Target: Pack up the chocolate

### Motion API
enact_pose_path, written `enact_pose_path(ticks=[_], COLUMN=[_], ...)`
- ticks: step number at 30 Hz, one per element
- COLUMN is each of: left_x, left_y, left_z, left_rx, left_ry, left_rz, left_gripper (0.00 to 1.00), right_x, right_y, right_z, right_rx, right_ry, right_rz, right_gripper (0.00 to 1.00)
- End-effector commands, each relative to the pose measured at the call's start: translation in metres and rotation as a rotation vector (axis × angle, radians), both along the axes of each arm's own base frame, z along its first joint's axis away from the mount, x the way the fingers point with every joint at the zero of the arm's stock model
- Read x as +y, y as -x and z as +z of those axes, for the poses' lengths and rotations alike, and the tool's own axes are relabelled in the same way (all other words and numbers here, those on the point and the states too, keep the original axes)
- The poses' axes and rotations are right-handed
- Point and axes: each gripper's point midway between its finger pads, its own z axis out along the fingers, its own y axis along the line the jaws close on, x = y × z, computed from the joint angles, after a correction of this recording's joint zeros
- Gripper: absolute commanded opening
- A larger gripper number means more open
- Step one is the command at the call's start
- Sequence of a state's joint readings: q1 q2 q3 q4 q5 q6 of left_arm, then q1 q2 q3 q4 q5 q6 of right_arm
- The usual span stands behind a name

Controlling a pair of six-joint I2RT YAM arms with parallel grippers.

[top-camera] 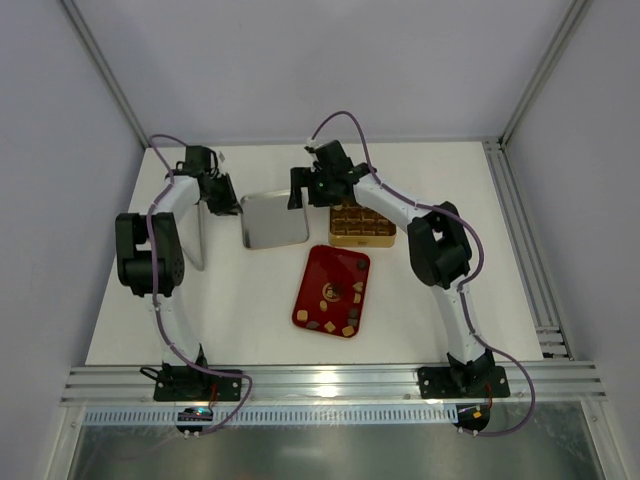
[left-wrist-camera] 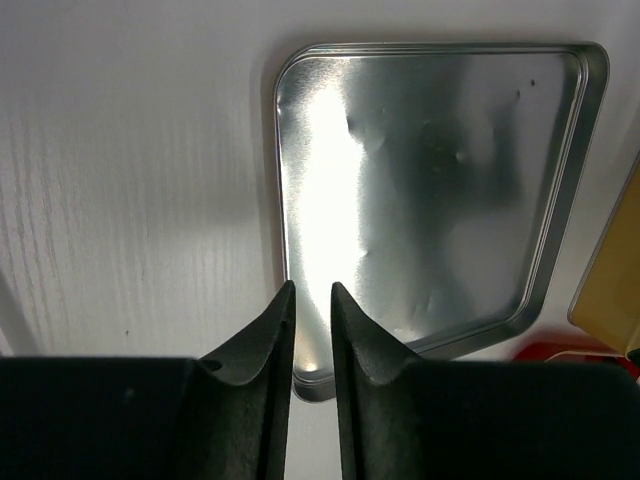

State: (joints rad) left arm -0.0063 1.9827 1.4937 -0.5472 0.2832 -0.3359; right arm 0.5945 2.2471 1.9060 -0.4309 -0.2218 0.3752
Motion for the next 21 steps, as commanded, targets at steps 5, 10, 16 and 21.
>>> enact_pose_path(ticks=[5,10,16,21], left_x=[-0.002,-0.006,-0.007,-0.004], left_y=[-0.002,0.005,0.007,0.011], left_z=[-0.002,-0.023,-0.037,-0.048], left_rx=[0.010,0.055,0.086,0.110], left_ry=[0.013,-0.013,-0.029,-0.049], left_rz=[0.000,-0.013,0.001,0.007], left_gripper=[0.29,0.32,0.27,0.19], right_x=[0.008,0.011,0.013,0.014], right_y=[-0.008,-0.008,-0.008,-0.010], right_z=[0.015,0.011,0.009,0.006], right_rx=[-0.033,-0.018,-0.011,-0.010], right_ry=[-0.016,-0.025,-0.027,-0.029], right_rz=[0.012,0.014,0.017,0.021], right_gripper=[0.93,0.93,0.92,0.92])
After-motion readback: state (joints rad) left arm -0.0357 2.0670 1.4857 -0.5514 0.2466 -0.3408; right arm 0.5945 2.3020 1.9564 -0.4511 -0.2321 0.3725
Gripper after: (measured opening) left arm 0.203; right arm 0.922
